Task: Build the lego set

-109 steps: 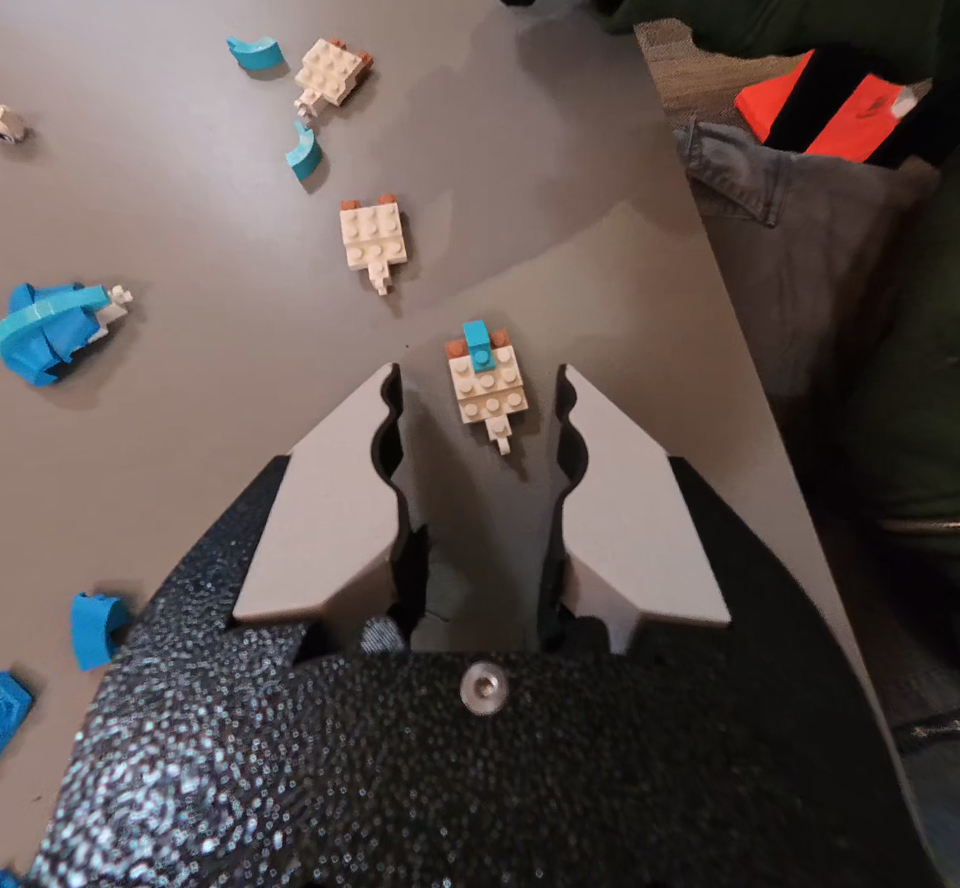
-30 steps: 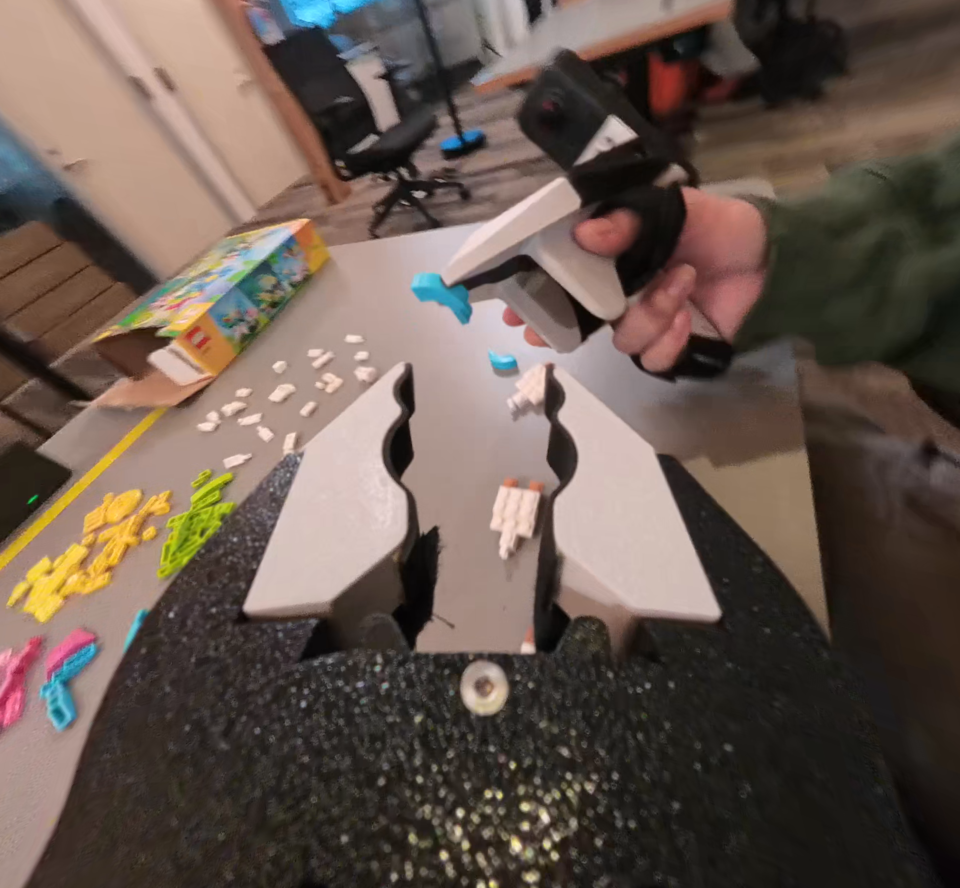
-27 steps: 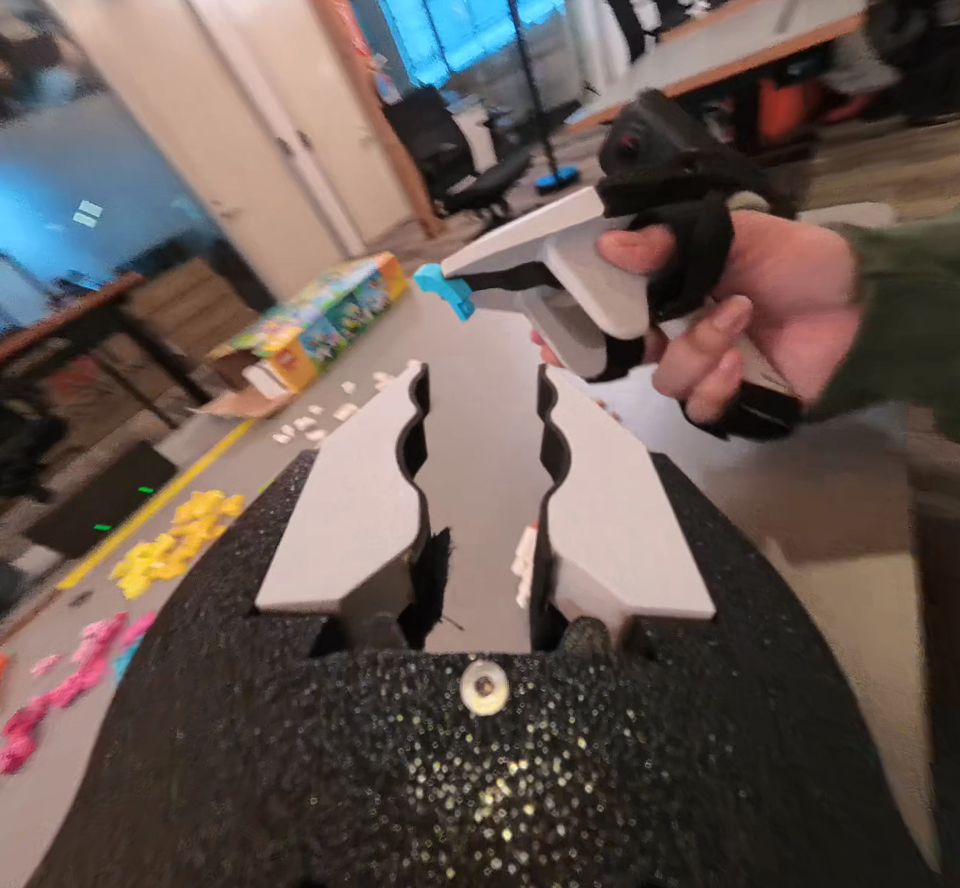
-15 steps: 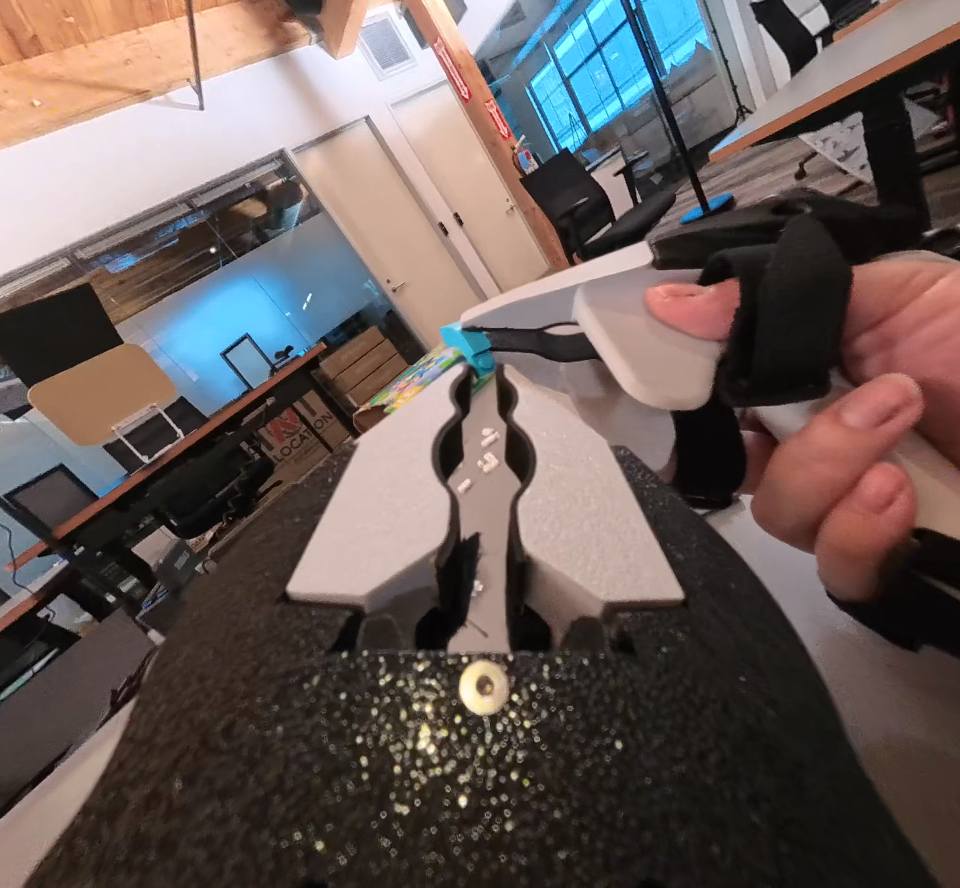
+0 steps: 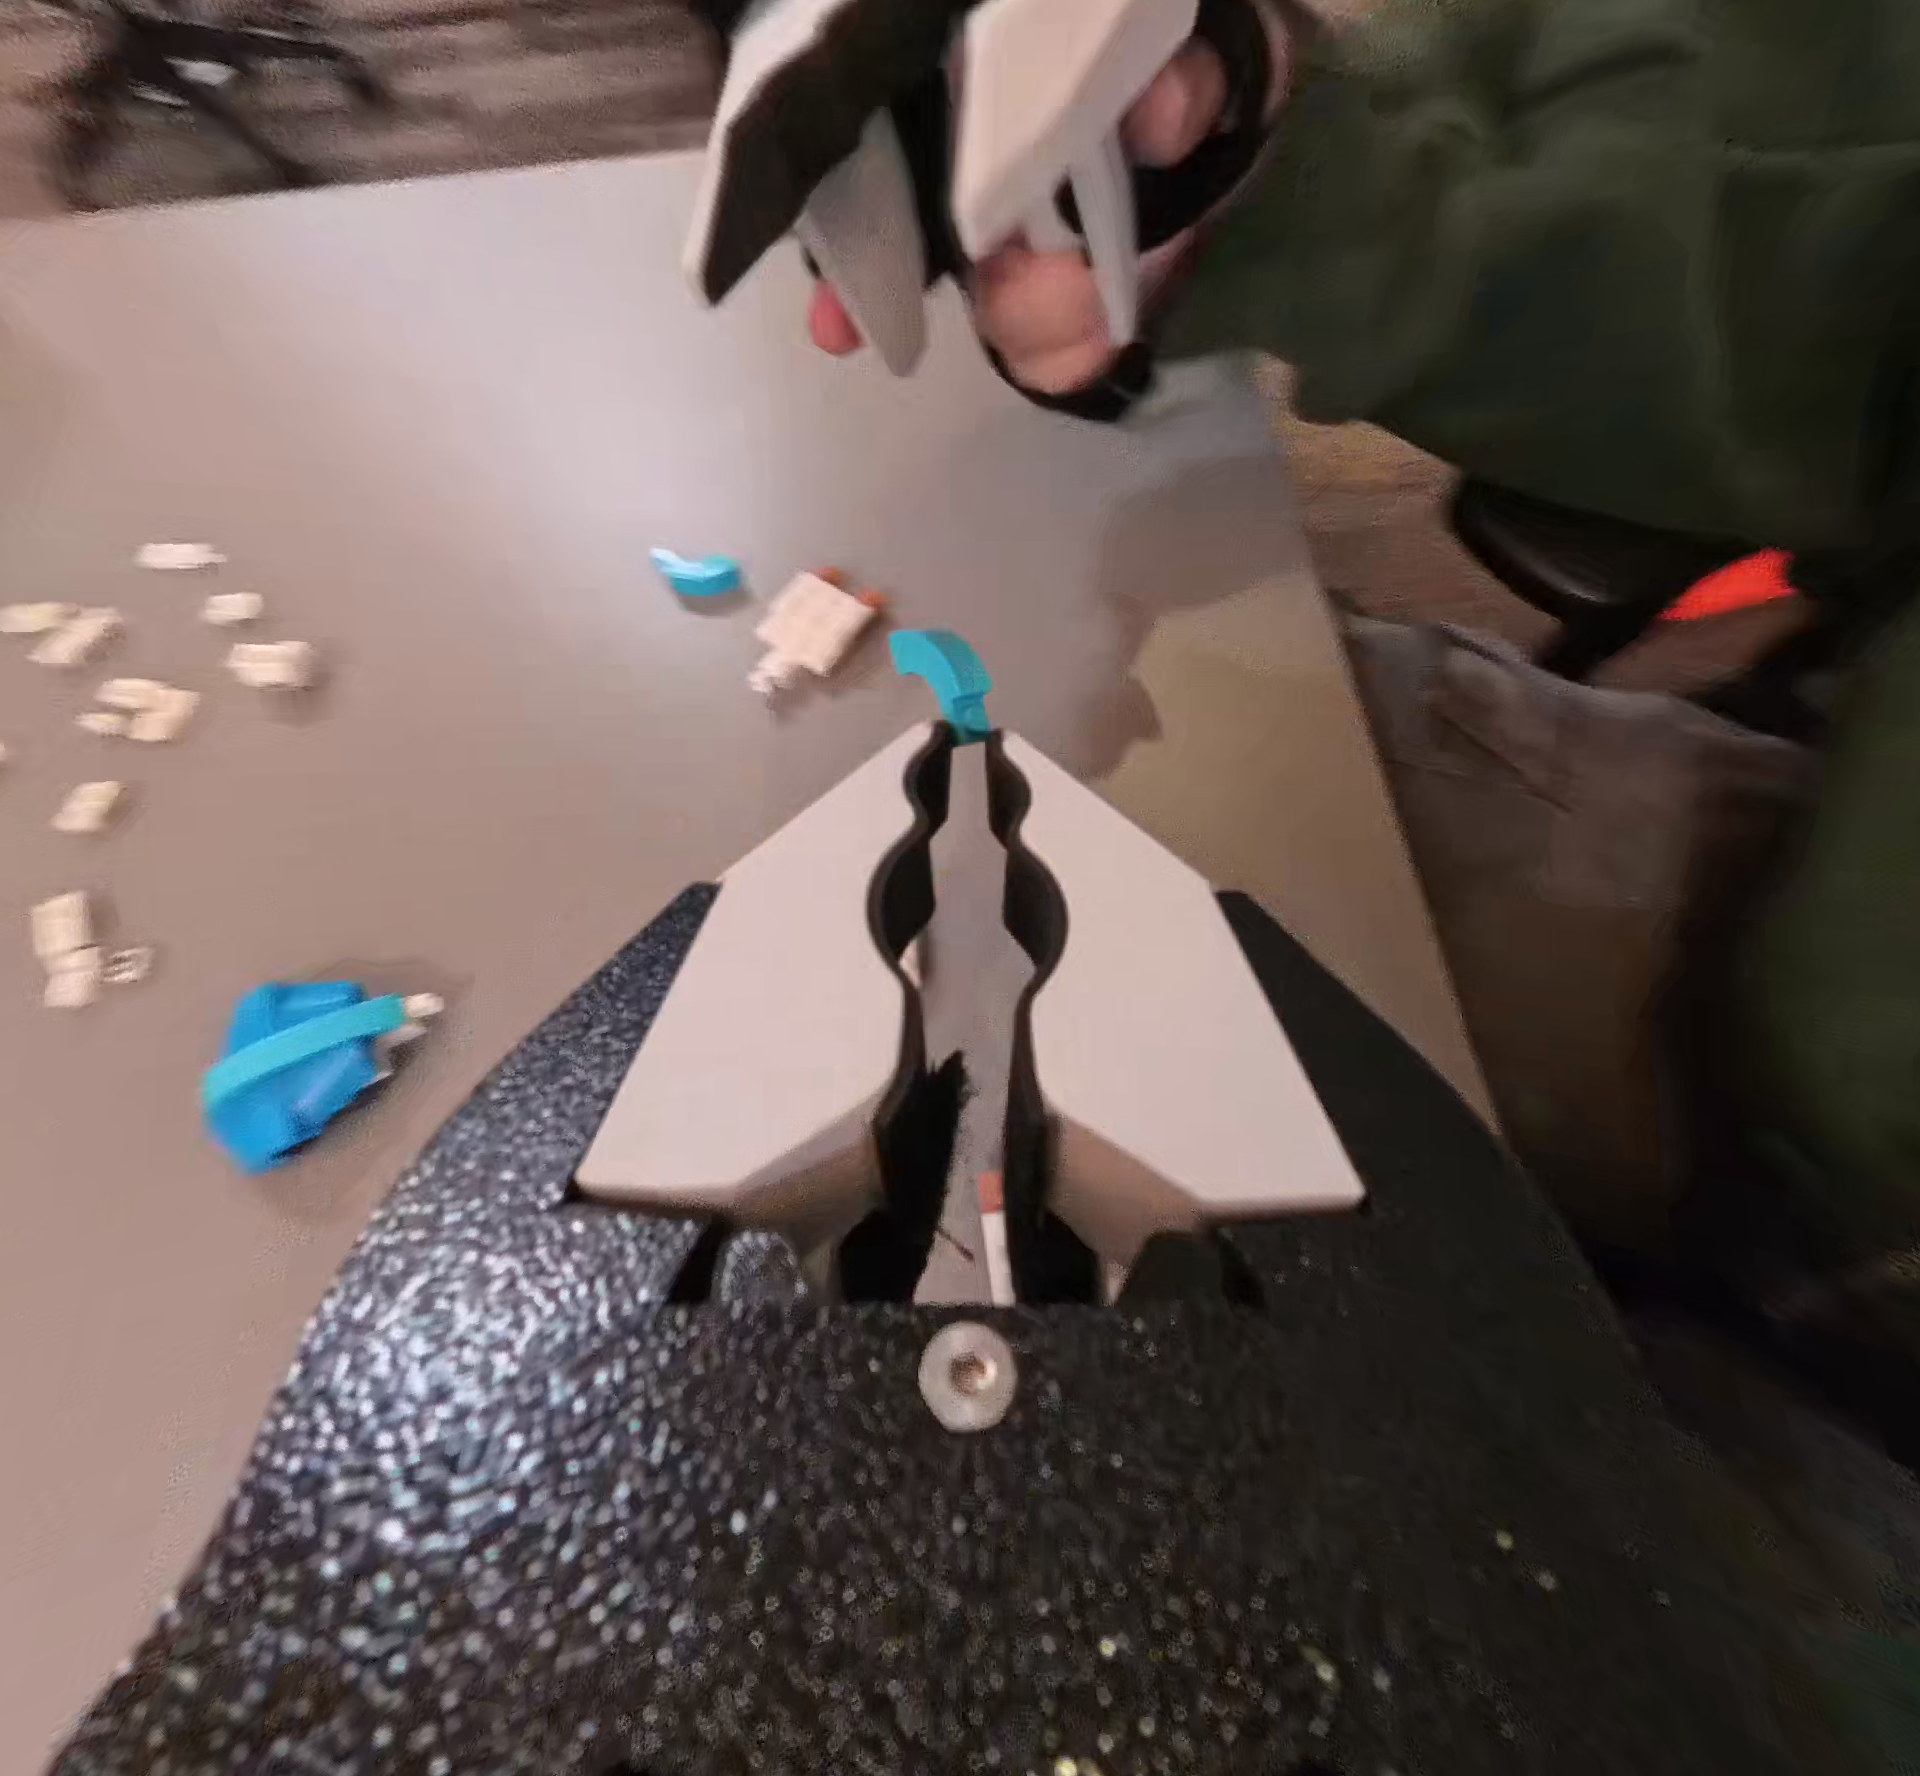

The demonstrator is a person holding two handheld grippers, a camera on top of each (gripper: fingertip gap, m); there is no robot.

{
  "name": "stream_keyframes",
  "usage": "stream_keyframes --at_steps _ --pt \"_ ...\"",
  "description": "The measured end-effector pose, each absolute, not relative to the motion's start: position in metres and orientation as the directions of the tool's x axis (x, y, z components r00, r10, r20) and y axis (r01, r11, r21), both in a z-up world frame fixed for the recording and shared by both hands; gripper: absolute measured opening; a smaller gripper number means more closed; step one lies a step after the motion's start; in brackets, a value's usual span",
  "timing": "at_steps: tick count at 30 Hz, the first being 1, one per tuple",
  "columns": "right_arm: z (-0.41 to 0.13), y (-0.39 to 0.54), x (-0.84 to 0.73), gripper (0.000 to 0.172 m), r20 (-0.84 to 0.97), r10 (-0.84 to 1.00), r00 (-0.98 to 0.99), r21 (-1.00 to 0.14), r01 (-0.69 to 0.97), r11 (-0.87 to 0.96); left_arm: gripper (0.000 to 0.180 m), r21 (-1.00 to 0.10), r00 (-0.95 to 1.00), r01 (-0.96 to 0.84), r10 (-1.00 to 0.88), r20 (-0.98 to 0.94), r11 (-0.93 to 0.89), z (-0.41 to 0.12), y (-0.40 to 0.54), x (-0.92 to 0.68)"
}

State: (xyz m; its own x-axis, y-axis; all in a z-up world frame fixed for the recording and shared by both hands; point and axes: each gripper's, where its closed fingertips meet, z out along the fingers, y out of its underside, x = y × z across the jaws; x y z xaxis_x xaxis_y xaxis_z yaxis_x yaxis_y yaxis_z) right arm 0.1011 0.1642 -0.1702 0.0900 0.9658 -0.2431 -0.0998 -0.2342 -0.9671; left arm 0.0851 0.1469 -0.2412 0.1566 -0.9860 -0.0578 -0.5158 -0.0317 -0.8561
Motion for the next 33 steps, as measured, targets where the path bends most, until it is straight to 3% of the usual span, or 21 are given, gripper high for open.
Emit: stream_keyframes --at_steps 1,4,7,20,25,31,33 --pt "-0.178 0.153 0.099 0.035 -0.136 0.988 0.071 -0.991 -0.011 -0.136 0.005 -0.859 0.135 -0.509 -0.991 -0.024 -0.048 -0.241 0.144 0.083" --pt "-0.204 0.127 0.09 0.03 0.081 0.997 -0.015 -0.977 0.195 0.082 0.005 -0.862 0.036 -0.498 -0.996 0.087 -0.093 -0.241 0.129 0.08" --pt "-0.221 0.113 0.081 0.027 0.074 0.992 -0.097 -0.95 0.296 0.1 0.005 -0.853 -0.051 -0.51 -0.985 0.162 -0.114 -0.245 0.113 0.08" --pt "-0.237 0.104 0.075 0.008 0.11 0.982 -0.154 -0.912 0.377 0.161 0.005 -0.856 -0.153 -0.499 -0.958 0.241 -0.136 -0.247 0.099 0.083" --pt "-0.232 0.118 0.079 0.007 0.085 0.993 -0.078 -0.933 0.343 0.107 0.007 -0.867 -0.047 -0.448 -0.963 0.267 -0.218 -0.24 0.113 0.085" --pt "-0.232 0.161 0.088 0.007 0.253 0.952 0.171 -0.921 0.344 0.183 0.032 -0.885 0.098 -0.46 -0.995 0.032 -0.074 -0.227 0.155 0.07" --pt "-0.234 0.17 0.089 0.007 0.289 0.932 0.218 -0.914 0.354 0.2 0.03 -0.877 0.114 -0.48 -0.993 -0.026 -0.032 -0.223 0.167 0.066"
